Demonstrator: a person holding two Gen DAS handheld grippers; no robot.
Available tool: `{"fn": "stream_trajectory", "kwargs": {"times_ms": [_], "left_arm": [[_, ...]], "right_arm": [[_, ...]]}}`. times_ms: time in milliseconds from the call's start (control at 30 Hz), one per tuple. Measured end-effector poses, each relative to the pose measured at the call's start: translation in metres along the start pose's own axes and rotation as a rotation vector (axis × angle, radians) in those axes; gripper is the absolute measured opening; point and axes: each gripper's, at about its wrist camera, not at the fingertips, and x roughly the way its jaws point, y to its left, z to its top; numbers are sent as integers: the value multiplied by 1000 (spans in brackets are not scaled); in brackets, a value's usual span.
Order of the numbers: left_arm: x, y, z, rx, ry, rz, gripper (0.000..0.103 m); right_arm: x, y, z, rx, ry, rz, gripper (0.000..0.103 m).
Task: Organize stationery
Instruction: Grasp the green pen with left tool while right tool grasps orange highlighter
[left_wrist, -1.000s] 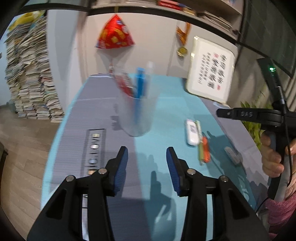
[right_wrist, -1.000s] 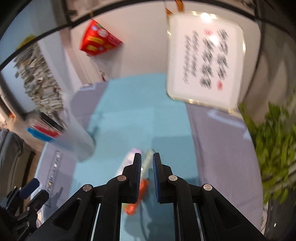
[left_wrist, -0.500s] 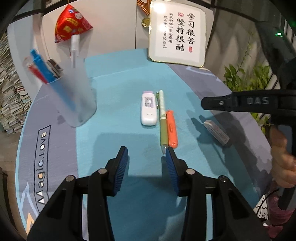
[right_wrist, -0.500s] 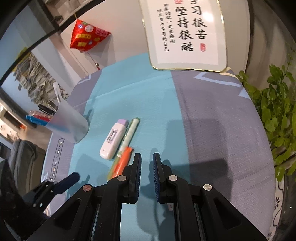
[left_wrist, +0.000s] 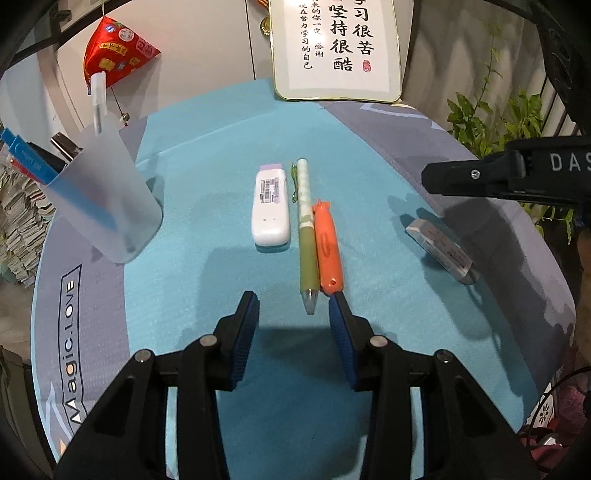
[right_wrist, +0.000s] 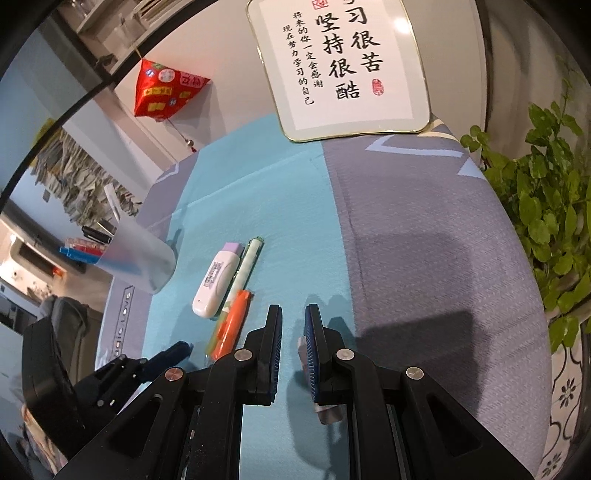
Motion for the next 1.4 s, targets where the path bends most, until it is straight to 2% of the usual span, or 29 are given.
{"fn": "stream_trajectory", "kwargs": {"times_ms": [100, 200, 433, 633, 733, 800, 833, 967, 1200, 1400], "left_arm": [[0, 1, -1, 5, -1, 1, 24], [1, 2, -1, 13, -6, -5, 18], [9, -3, 9, 33, -24, 17, 17], [18, -17, 24, 45, -37, 9, 10], [16, -24, 24, 43, -26, -47, 8], [11, -29, 20, 49, -19, -117, 8], [9, -32, 18, 51, -21, -127, 8], [-2, -32, 6, 60, -31, -67, 8], [-26, 6, -34, 4, 6, -58, 8], [-42, 15, -56, 17, -2, -40, 9]], "right_arm": [[1, -3, 0, 11, 5, 3, 13], [1, -6, -1, 23, 7, 9, 13], [2, -3, -2, 16, 11, 17, 13], [-1, -4, -4, 15, 11, 7, 13], [-2, -5, -4, 23, 7, -3, 13], [-2, -5, -3, 26, 8, -8, 13], [-2, -5, -3, 25, 8, -8, 13], [-1, -1, -1, 19, 12, -16, 13], [13, 10, 5, 4, 44, -30, 13], [42, 21, 15, 16, 116, -113, 13]]}}
